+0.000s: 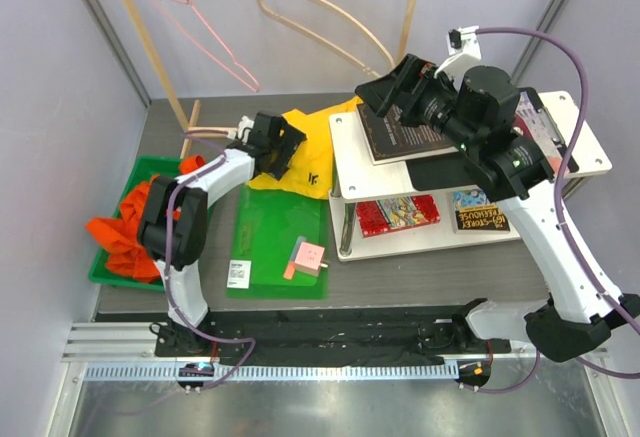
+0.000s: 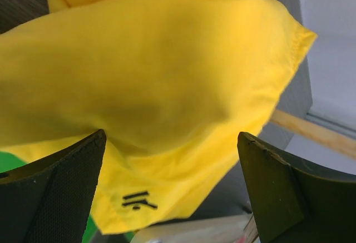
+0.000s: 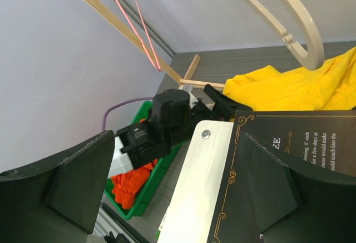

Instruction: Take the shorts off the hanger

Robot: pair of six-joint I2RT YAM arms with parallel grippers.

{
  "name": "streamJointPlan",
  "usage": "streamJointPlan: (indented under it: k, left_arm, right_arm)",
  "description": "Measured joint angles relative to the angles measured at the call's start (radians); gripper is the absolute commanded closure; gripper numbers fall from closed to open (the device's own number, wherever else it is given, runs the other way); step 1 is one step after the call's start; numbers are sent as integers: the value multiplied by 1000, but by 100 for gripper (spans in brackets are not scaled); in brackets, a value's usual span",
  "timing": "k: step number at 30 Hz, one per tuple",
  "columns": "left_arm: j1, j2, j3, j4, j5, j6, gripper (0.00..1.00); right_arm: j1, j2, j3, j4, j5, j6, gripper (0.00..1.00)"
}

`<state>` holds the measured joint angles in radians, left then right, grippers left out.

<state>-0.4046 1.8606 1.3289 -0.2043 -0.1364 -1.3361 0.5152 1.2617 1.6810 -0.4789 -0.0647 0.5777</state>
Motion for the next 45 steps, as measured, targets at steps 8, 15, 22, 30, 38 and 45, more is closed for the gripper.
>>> streamJointPlan:
  k: [8, 15, 22, 30, 38, 45]
  left_arm:
    - [-6, 156, 139, -118, -63, -146, 1]
    - [-15, 180, 146, -136, -116, -204, 48]
    - [-14, 167, 74, -23, -151, -163, 100]
    - [-12, -45, -88, 68, -198, -11, 100]
    - [-11, -412, -188, 95, -256, 168, 100]
    - [6, -746, -304, -39, -347, 249, 100]
  right_arm:
    - [0, -85, -49, 16, 3, -2, 4]
    - [0, -118, -80, 39, 6, -9, 4]
    - [0, -121, -94, 37, 6, -16, 4]
    - [0, -132, -98, 40, -1, -23, 4]
    - [0, -132, -111, 44, -5, -23, 4]
    - [0, -144, -116, 46, -8, -23, 4]
